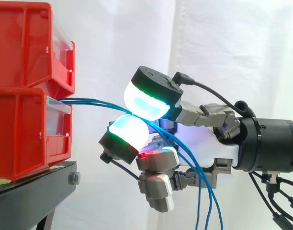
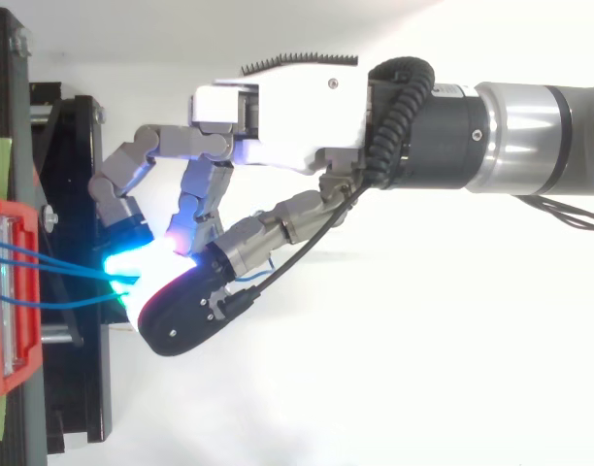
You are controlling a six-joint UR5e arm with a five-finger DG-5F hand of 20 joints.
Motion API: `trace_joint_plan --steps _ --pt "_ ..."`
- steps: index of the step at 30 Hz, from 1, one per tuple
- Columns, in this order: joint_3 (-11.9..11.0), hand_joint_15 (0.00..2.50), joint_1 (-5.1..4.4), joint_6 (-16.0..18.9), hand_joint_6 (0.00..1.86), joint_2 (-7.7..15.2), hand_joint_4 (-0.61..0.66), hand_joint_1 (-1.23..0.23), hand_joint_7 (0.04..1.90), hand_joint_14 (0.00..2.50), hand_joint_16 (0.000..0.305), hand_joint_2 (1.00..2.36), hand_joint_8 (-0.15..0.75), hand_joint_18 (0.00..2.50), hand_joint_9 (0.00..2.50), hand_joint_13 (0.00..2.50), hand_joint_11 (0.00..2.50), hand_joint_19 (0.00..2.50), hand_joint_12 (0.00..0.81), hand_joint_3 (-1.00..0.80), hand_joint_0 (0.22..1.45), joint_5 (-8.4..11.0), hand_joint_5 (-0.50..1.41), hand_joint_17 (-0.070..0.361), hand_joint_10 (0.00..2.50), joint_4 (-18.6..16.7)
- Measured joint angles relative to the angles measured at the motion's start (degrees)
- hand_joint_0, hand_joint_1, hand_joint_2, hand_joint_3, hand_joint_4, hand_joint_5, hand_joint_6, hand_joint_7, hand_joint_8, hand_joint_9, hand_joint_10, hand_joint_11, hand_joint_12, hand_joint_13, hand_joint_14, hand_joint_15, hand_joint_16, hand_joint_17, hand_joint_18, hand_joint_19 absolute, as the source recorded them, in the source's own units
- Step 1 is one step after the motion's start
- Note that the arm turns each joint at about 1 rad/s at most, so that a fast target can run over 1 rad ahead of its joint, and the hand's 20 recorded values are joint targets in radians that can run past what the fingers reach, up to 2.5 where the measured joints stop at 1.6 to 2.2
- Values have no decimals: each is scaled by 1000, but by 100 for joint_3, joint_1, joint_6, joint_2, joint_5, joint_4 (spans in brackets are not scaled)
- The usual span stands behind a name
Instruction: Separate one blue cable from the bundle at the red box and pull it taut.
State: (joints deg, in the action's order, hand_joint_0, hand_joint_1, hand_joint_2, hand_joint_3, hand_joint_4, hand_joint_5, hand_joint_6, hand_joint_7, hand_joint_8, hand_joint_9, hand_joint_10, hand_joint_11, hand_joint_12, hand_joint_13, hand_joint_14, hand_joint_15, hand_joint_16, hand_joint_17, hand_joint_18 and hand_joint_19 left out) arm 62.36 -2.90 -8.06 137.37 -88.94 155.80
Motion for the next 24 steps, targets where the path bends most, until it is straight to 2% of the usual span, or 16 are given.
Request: trace_joint_plan --steps 11,16,24 --pt "2 906 0 -8 942 -1 -92 -968 1301 33 44 1000 293 992 1261 1146 1279 850 373 -500 744 0 -130 99 29 2" --pt "3 915 0 -11 937 -1 -21 -1025 1183 33 44 1000 288 992 1285 1157 1305 868 375 -500 642 -1 -117 99 30 3" --pt "4 908 0 -4 928 0 1 -1013 1169 32 46 1000 309 1020 1319 1177 1293 876 382 -500 544 -9 -110 103 30 3"
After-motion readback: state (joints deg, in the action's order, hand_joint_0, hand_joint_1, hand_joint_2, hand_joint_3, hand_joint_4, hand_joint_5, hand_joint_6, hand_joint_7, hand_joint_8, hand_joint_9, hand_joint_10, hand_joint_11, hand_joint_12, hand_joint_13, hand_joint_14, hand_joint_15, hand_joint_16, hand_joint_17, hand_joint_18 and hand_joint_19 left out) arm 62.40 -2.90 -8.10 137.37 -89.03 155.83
